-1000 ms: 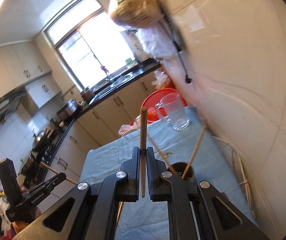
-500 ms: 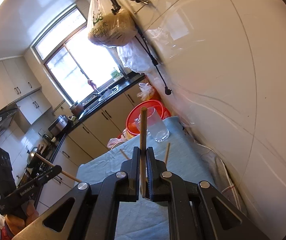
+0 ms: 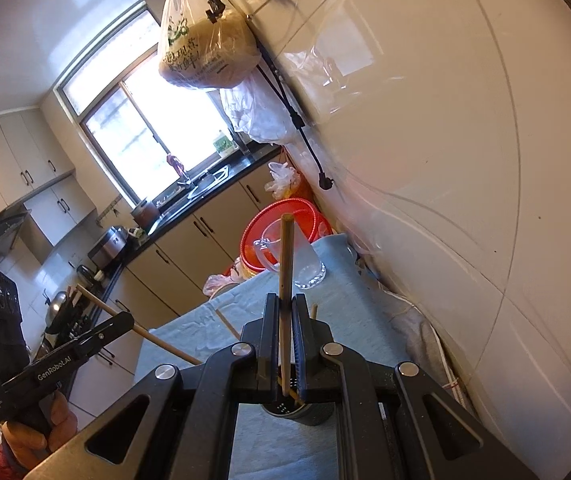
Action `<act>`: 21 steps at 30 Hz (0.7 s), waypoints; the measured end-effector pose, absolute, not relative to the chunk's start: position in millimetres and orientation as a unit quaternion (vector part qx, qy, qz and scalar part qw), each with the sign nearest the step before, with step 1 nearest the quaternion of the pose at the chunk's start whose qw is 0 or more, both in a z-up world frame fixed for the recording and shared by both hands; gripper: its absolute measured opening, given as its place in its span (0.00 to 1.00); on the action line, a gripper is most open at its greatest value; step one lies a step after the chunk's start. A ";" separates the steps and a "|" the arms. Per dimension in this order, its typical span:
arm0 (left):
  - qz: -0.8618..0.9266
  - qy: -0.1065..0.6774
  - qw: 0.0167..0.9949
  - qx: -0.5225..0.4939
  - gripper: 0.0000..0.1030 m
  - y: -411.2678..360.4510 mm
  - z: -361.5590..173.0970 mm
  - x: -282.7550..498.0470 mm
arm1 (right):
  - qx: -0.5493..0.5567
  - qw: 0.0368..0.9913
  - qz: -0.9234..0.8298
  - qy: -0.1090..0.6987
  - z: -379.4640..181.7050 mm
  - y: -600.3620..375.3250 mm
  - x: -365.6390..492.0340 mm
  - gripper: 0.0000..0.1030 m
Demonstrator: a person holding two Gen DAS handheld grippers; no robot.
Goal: Organize utensils
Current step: 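Lift chopsticks upright and carry both tools over the black holder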
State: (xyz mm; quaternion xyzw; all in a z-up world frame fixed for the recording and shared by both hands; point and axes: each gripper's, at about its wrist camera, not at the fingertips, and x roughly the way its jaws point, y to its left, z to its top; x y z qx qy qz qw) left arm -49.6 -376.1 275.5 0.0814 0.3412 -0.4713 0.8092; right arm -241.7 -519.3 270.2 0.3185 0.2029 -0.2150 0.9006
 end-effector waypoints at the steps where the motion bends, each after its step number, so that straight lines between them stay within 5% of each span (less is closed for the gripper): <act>1: -0.470 0.344 0.809 0.085 0.06 -379.3 271.7 -48.7 | 0.317 0.900 -0.215 0.206 268.3 -520.2 -239.7 0.07; 21: -0.438 0.404 0.792 0.136 0.06 -417.9 200.1 -28.2 | 0.311 0.878 -0.197 0.305 202.9 -528.9 -178.2 0.07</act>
